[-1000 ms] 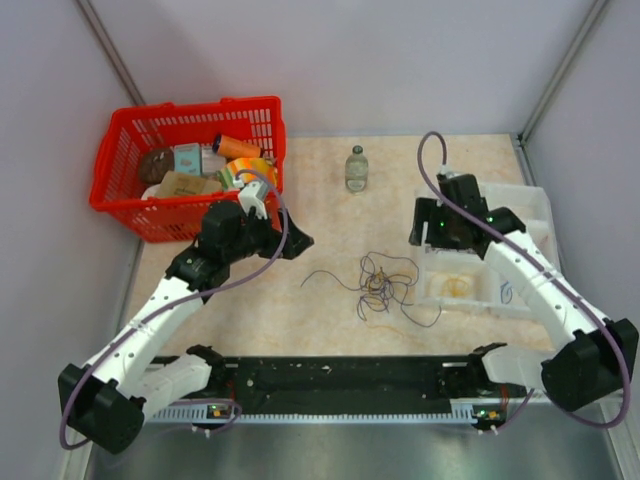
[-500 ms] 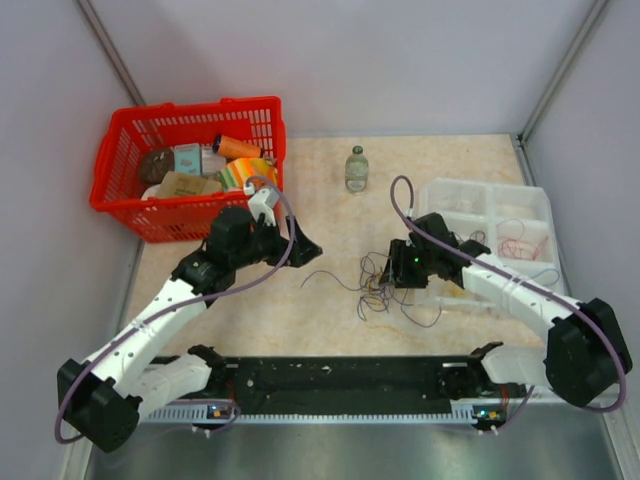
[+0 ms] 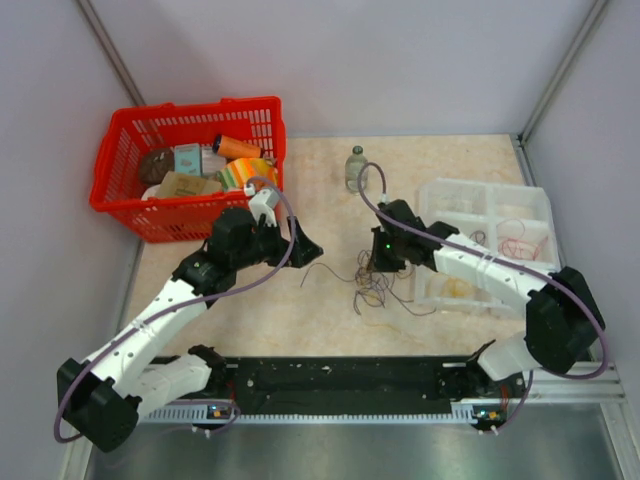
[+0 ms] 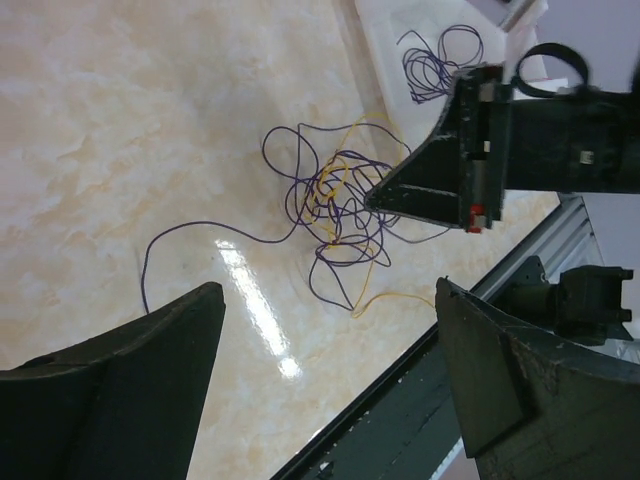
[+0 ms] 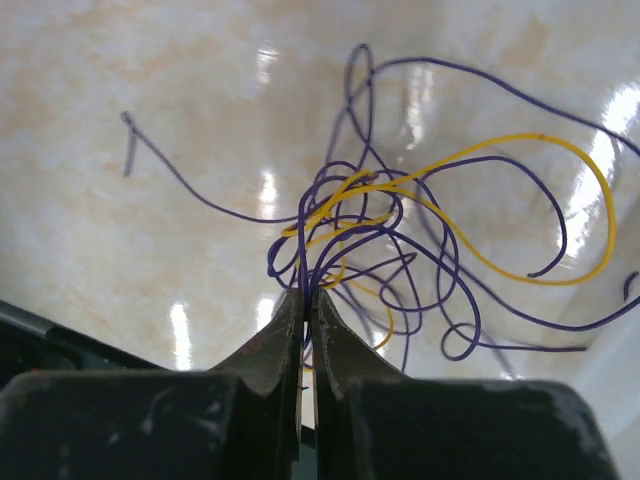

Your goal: Untangle the cables

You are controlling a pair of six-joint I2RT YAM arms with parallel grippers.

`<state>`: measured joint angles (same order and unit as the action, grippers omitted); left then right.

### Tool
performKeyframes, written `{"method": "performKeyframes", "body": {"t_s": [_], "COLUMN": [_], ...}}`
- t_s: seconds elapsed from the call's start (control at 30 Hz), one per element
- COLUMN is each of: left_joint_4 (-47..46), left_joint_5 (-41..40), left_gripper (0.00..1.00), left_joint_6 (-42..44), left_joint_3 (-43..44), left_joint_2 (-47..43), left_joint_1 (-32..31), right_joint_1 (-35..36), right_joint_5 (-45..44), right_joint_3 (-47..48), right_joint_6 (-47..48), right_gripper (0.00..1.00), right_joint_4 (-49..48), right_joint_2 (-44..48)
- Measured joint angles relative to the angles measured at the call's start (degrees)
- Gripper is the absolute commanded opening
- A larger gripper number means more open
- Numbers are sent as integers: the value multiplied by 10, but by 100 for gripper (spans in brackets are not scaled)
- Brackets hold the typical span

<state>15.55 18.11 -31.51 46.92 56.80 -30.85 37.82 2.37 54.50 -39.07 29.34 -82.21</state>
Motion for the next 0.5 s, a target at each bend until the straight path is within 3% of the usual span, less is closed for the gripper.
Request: {"method": "performKeyframes", "body": {"t_s": [0.23, 0.4, 0.5], "left_joint_4": [34, 33, 25], "left_joint_5": [-72, -108, -122], "left_gripper": [93, 95, 95], "left_joint_6": [1, 1, 2], "left_joint_3": [2, 2, 3], "left_joint_2": [-17, -85, -130], "left_joint_1": [0, 0, 0], "right_joint_1": [76, 84, 85], "right_joint_5": [-1, 5, 8], "right_joint_3": [174, 320, 354], "right_joint_6": [37, 49, 56], "right_gripper": [0, 0, 0], "right_joint_4": [54, 54, 46], "right_joint_2": [26, 54, 61]}}
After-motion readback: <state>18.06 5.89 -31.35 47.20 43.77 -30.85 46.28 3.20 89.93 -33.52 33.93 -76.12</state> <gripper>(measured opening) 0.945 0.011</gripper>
